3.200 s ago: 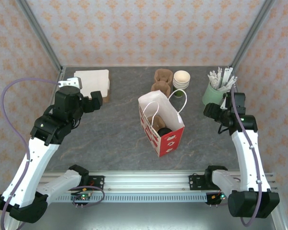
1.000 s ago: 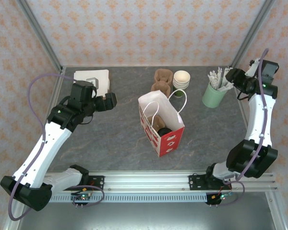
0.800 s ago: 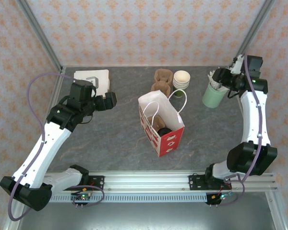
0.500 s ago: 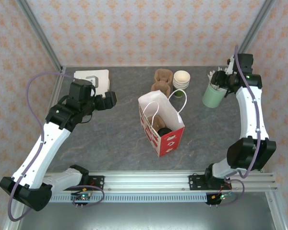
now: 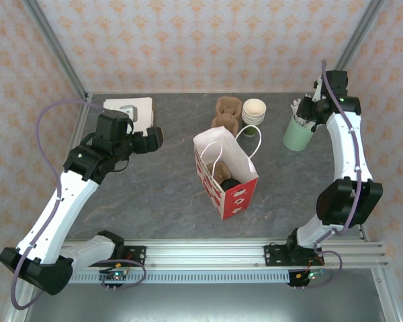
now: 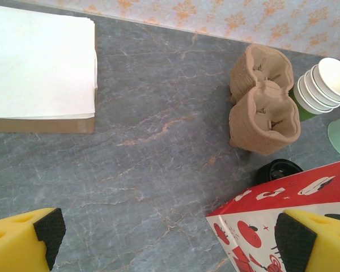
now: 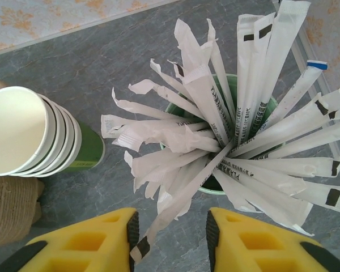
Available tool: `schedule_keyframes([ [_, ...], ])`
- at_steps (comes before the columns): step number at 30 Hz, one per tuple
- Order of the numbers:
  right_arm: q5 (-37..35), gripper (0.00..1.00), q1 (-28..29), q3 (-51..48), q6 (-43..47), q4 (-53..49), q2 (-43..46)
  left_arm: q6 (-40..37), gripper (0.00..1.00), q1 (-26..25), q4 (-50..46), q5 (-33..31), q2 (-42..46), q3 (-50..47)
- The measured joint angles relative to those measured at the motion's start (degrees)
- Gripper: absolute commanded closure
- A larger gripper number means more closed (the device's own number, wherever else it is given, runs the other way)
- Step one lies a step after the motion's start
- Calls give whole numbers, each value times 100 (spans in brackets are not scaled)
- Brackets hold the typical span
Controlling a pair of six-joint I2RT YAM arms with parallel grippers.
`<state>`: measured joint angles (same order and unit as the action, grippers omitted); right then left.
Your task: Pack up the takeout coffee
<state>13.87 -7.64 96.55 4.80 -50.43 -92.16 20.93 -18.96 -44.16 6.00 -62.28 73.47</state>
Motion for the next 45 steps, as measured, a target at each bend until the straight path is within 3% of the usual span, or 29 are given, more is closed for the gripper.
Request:
schedule_keyframes([
  [9, -20, 94, 0, 28, -4, -98, -35, -2, 2, 0, -15, -4, -13, 55],
  [22, -896, 97, 0, 505, 109, -793, 560, -48, 2, 0, -17, -9, -13, 66],
  [30, -866, 97, 0, 1344, 98, -1283, 1246, -136, 2, 0, -39, -46, 44, 76],
  [37, -87, 98, 0, 1996, -92, -1685, 1965, -151, 2, 0, -74, -46, 92, 151],
  [45, 2157, 98, 0, 2750, -780, -1832, 2326, -149, 2, 0, -146, -48, 131, 192],
])
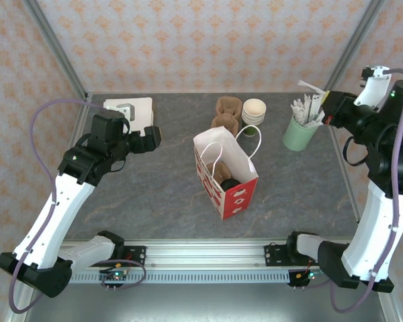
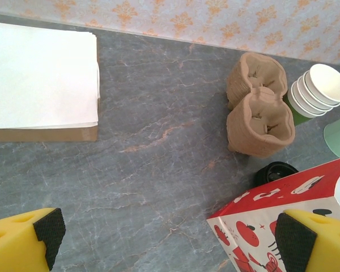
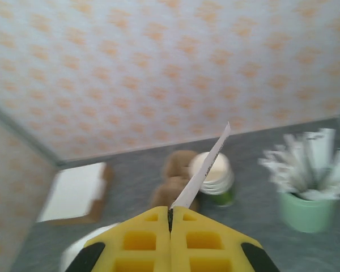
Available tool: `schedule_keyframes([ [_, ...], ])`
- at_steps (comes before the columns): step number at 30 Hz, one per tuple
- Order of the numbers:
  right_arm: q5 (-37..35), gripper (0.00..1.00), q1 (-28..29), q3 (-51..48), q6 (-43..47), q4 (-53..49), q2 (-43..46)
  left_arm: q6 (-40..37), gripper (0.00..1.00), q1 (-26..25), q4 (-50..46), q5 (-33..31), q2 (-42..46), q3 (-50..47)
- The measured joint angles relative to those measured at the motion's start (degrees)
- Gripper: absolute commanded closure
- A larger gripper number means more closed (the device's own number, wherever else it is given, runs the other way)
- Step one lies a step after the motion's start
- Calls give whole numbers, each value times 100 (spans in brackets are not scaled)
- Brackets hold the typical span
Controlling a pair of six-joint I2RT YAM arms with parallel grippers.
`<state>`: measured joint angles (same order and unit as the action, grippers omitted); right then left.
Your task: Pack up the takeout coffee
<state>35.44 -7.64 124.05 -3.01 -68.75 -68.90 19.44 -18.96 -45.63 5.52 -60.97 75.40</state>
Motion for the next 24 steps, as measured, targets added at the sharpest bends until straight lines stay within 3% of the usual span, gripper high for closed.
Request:
schedule_keyframes([
  [7, 2057, 100, 0, 61, -944, 111, -15, 4, 2, 0, -31, -37, 24, 2],
  [12, 2874, 100, 0, 4, -1226, 94, 7, 9, 2, 0, -76, -151, 24, 2],
  [19, 3300, 100, 28, -649, -1108, -367, 249, 17, 2, 0, -131, -190, 17, 4],
  [24, 3117, 100, 590, -1010, -850, -817, 188, 20, 2, 0, -133, -199, -33, 66],
])
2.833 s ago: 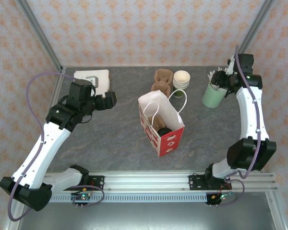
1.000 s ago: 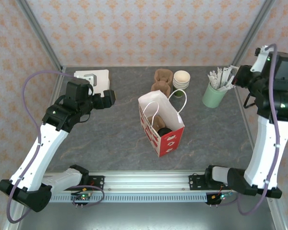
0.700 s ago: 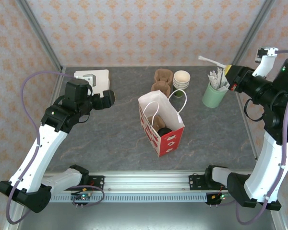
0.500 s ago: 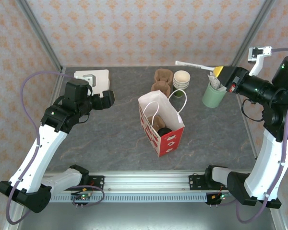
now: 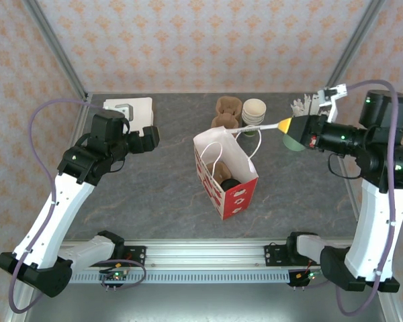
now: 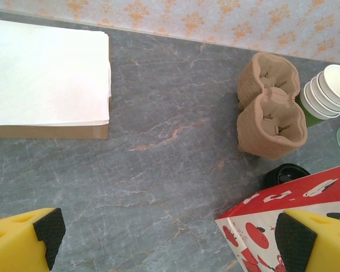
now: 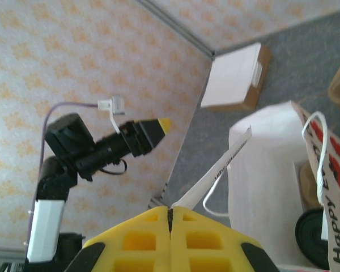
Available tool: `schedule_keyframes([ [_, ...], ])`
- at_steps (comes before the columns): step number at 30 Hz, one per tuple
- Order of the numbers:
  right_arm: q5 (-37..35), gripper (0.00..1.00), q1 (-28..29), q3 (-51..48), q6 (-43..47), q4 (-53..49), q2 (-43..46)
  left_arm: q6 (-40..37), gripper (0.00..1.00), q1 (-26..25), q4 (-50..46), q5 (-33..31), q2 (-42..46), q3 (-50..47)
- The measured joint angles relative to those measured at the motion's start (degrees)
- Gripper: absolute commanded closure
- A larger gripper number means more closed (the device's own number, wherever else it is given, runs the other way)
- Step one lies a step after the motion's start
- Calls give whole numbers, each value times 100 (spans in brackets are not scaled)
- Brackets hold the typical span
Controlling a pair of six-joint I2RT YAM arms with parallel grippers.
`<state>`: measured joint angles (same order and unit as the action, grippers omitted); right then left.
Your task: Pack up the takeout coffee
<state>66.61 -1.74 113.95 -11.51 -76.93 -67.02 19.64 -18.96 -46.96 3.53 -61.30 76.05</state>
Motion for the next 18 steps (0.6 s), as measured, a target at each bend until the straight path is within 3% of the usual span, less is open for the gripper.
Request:
schedule_keyframes([
  [8, -813, 100, 1222, -505, 103, -140, -273, 0, 2, 0, -11, -42, -37, 0],
  [18, -1875, 100, 2358, -772, -96, 531, -1008, 0, 2, 0, -13, -101, -48, 0],
])
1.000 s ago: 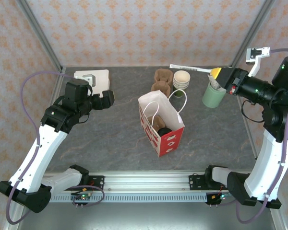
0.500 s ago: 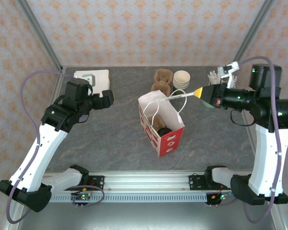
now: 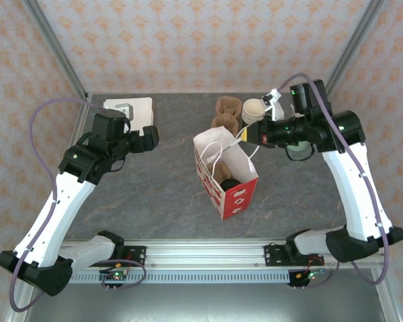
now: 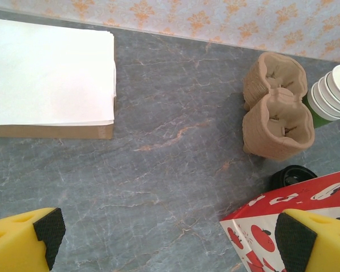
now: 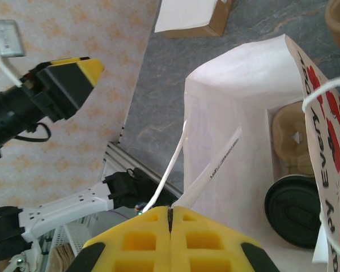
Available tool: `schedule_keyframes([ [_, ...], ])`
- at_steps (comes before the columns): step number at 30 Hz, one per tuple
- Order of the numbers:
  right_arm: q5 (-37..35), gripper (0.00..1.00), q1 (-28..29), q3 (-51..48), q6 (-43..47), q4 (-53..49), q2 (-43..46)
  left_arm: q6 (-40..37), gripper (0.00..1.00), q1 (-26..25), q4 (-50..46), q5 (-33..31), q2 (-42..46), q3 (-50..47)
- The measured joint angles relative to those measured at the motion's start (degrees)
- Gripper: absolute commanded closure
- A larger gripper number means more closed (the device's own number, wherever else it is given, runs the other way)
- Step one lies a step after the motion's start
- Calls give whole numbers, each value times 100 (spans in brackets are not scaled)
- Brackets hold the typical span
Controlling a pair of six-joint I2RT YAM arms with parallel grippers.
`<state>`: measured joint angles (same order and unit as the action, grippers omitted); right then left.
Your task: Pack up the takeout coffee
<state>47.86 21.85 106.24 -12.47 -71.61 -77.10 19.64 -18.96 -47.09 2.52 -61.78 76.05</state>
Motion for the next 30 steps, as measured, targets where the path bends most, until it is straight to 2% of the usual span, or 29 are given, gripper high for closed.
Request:
schedule_keyframes([
  [8, -688, 92, 688, 321, 55, 52, -1130, 0, 2, 0, 0, 0, -2, 0],
  [10, -800, 88, 800, 385, 74, 50, -1360, 0, 2, 0, 0, 0, -11, 0],
  [12, -898, 79, 868, 439, 92, 55, -1545, 0, 2, 0, 0, 2, -31, 0],
  [14, -977, 74, 879, 470, 98, 55, -1661, 0, 2, 0, 0, 0, -46, 0],
  [19, -1202, 65, 876, 704, 90, 83, -1751, 0, 2, 0, -2, 2, -66, 4],
  [25, -1611, 63, 876, 1281, 116, 98, -1751, 2, 0, 28, -133, 2, -190, 197],
  [30, -2295, 60, 876, 1478, 192, 181, -1558, 26, 0, 221, -286, 17, -356, 393],
])
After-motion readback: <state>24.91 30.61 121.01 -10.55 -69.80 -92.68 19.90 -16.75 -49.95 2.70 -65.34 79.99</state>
